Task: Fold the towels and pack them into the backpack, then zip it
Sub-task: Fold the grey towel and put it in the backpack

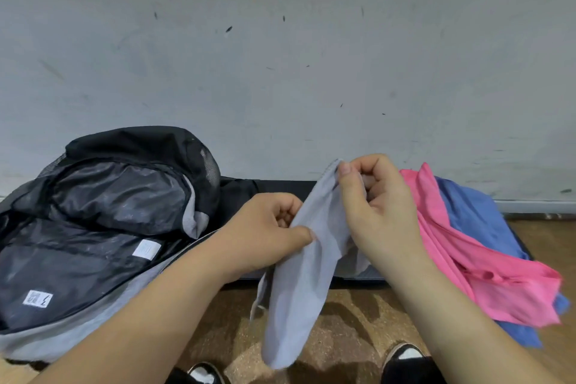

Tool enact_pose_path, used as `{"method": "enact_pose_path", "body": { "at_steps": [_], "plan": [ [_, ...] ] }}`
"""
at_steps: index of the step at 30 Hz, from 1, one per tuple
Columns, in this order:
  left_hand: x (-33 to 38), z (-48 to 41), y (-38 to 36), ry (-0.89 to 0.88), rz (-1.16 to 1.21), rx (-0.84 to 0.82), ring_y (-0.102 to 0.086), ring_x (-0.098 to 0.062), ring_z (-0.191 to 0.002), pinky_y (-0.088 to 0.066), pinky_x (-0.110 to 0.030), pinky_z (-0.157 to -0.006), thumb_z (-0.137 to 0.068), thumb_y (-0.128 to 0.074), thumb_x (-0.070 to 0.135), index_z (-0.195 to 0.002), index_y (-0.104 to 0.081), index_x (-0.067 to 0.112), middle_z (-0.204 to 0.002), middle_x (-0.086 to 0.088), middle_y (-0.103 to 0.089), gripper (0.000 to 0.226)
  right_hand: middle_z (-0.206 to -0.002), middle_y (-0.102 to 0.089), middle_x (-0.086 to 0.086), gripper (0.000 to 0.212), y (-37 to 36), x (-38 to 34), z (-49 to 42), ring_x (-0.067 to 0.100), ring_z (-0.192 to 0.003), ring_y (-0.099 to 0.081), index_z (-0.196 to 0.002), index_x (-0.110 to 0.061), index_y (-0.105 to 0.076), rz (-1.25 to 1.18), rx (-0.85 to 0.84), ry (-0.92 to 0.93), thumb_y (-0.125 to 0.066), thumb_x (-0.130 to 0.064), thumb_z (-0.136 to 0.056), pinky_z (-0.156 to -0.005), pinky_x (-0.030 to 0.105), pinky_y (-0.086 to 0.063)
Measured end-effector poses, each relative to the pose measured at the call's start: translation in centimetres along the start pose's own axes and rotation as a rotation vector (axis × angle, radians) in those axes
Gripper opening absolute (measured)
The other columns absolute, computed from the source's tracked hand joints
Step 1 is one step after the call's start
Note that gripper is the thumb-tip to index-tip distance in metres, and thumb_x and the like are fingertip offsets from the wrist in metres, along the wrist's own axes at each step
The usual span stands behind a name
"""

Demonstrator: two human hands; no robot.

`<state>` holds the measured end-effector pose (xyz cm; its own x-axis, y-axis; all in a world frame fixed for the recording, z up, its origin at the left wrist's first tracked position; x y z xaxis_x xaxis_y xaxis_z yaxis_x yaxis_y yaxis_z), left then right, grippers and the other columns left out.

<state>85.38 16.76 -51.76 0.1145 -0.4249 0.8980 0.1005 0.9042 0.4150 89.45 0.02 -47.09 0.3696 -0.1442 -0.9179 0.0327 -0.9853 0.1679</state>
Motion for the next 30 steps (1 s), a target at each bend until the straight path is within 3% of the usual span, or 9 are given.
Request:
{"method": "enact_pose_path", "body": {
  "at_steps": [4,7,11,14,19,22,24,26,30],
  "plan": [
    [0.6,1.3,-0.4,-0.012,-0.045,-0.127,-0.053,-0.013,-0.066,-0.043,-0.031,-0.064,-0.089,-0.073,0.021,-0.072,-0.064,0.017,-0.068,-0.003,-0.057,0.019,-0.060,-0.044,-0.010,0.019,3.9,-0.8,-0.2,0.005,-0.050,-0.039,-0.087,-0.023,-0.054,0.047,0.197,0.010,-0.059,-0.031,-0.104,-0.050,0.018,-0.034],
    [1.2,1.3,0.9,-0.075,0.083,0.004,-0.064,-0.019,-0.079,-0.051,-0.036,-0.074,-0.084,-0.079,0.033,-0.085,-0.077,0.018,-0.090,-0.021,-0.074,0.016,-0.057,-0.049,-0.010,0.024,4.4,0.9,-0.9,0.005,-0.049,-0.040,-0.087,-0.015,-0.062,0.101,0.068,-0.076,-0.066,-0.034,-0.100,-0.049,0.019,-0.034],
    [0.9,1.0,1.6,-0.103,0.002,0.048,-0.066,-0.016,-0.081,-0.053,-0.035,-0.077,-0.088,-0.082,0.028,-0.089,-0.081,0.022,-0.091,-0.012,-0.078,0.006,-0.069,-0.061,-0.003,0.023,3.0,5.3,-0.7,0.012,-0.066,-0.054,-0.083,-0.013,-0.071,-0.029,-0.188,-0.334,-0.072,-0.031,-0.097,-0.065,0.028,-0.043],
    [-0.4,0.2,1.8,-0.082,-0.218,0.005,-0.055,-0.003,-0.064,-0.045,-0.020,-0.062,-0.087,-0.083,0.033,-0.081,-0.075,0.023,-0.073,0.004,-0.069,0.014,-0.077,-0.057,0.004,0.021,3.8,7.4,-1.1,0.015,-0.075,-0.051,-0.086,-0.015,-0.065,-0.054,-0.021,-0.375,-0.066,-0.031,-0.100,-0.072,0.033,-0.041],
    [-5.2,-1.5,2.5,0.137,-0.699,-0.145,-0.036,-0.013,-0.058,-0.032,-0.031,-0.058,-0.080,-0.075,0.030,-0.066,-0.041,0.018,-0.066,0.004,-0.038,0.038,-0.077,-0.057,-0.003,0.015,5.1,7.3,-2.8,0.011,-0.066,-0.050,-0.098,-0.015,-0.058,0.159,0.181,-0.225,-0.055,-0.028,-0.105,-0.063,0.029,-0.040],
    [-5.1,-2.3,3.5,0.093,-0.727,-0.047,-0.046,-0.011,-0.060,-0.033,-0.031,-0.058,-0.086,-0.069,0.021,-0.067,-0.049,0.020,-0.066,0.007,-0.051,0.027,-0.075,-0.055,-0.004,0.013,4.6,8.9,-3.8,0.014,-0.067,-0.051,-0.097,-0.012,-0.057,0.196,0.189,-0.222,-0.055,-0.024,-0.104,-0.066,0.031,-0.042],
    [-4.3,-3.0,4.2,0.009,-0.491,0.105,-0.060,-0.004,-0.064,-0.049,-0.025,-0.066,-0.089,-0.074,0.022,-0.079,-0.069,0.027,-0.074,0.009,-0.069,0.012,-0.076,-0.056,-0.004,0.009,3.9,9.7,-4.2,0.011,-0.066,-0.051,-0.097,-0.011,-0.058,0.204,0.170,-0.220,-0.056,-0.017,-0.103,-0.065,0.025,-0.041],
    [-4.7,-3.5,4.4,-0.012,-0.301,0.176,-0.061,0.002,-0.064,-0.049,-0.014,-0.063,-0.089,-0.079,0.022,-0.094,-0.075,0.028,-0.082,0.008,-0.075,0.009,-0.081,-0.062,-0.004,0.004,2.9,10.1,-4.4,0.007,-0.070,-0.056,-0.098,-0.012,-0.059,0.233,0.143,-0.196,-0.058,-0.012,-0.102,-0.063,0.015,-0.042],
    [-9.4,-4.9,4.5,0.165,-0.636,0.129,-0.062,-0.008,-0.092,-0.052,-0.026,-0.081,-0.088,-0.076,0.036,-0.116,-0.065,0.028,-0.105,0.011,-0.064,0.031,-0.085,-0.067,-0.005,0.005,1.4,11.7,-4.9,0.011,-0.076,-0.062,-0.097,-0.016,-0.062,0.306,0.082,-0.211,-0.060,-0.013,-0.101,-0.066,0.021,-0.045]
  ]
}}
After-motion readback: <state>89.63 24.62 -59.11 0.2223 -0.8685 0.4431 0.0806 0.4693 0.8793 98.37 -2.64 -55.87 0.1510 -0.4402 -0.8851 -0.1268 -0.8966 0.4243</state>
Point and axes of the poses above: each hand's wrist, its own z-axis away from the middle knuckle, its own y-axis out of the back of the hand, x = y × z, the point moved 8 cm from there along -z, towards the middle knuckle
